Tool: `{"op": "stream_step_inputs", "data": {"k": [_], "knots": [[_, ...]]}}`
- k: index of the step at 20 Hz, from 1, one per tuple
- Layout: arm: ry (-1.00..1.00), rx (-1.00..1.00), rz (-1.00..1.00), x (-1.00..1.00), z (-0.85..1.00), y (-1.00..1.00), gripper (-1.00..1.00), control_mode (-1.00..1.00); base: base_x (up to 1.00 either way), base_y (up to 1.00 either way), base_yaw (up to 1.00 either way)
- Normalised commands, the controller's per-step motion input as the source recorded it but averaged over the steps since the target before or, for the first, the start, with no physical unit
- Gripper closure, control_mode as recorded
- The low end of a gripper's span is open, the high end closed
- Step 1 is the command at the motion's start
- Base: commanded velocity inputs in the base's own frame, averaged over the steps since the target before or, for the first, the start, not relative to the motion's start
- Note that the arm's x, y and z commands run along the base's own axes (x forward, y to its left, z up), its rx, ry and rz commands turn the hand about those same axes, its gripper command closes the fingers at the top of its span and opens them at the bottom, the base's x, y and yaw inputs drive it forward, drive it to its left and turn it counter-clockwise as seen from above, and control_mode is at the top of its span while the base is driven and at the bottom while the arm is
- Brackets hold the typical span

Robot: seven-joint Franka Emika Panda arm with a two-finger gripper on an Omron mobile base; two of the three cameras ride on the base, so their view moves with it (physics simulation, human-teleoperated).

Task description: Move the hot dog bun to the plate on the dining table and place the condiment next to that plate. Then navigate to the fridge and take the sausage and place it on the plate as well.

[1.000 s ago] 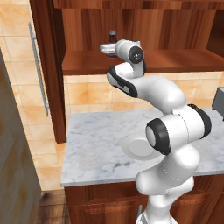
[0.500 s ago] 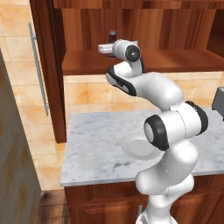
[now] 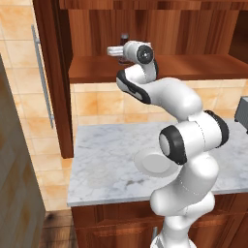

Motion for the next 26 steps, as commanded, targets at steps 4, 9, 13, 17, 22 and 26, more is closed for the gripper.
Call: {"op": "stream_step_inputs", "data": {"k": [4,9,13,17,22,26], "knots": [[0.05,0.00,0.00,0.22,0.00,0.05,-1.00,-1.00,0.00,0.00,0.00],[0.01,0.00,0.00,0.25,-0.01,0.00,1.00,-1.00,0.00,0.00,0.00],[0.03,0.00,0.00,0.15,-0.05,0.00,1.00,-1.00,0.00,0.00,0.00],[0.01,0.00,0.00,0.01,-0.01,0.00,1.00,-1.00,0.00,0.00,0.00],[-0.07,0.01,-0.02,-0.58,-0.11,-0.09,1.00,-1.00,0.00,0.00,0.00],[-0.15,0.08,-0.05,-1.00,-0.07,-0.30,1.00,-1.00,0.00,0.00,0.00]]}}
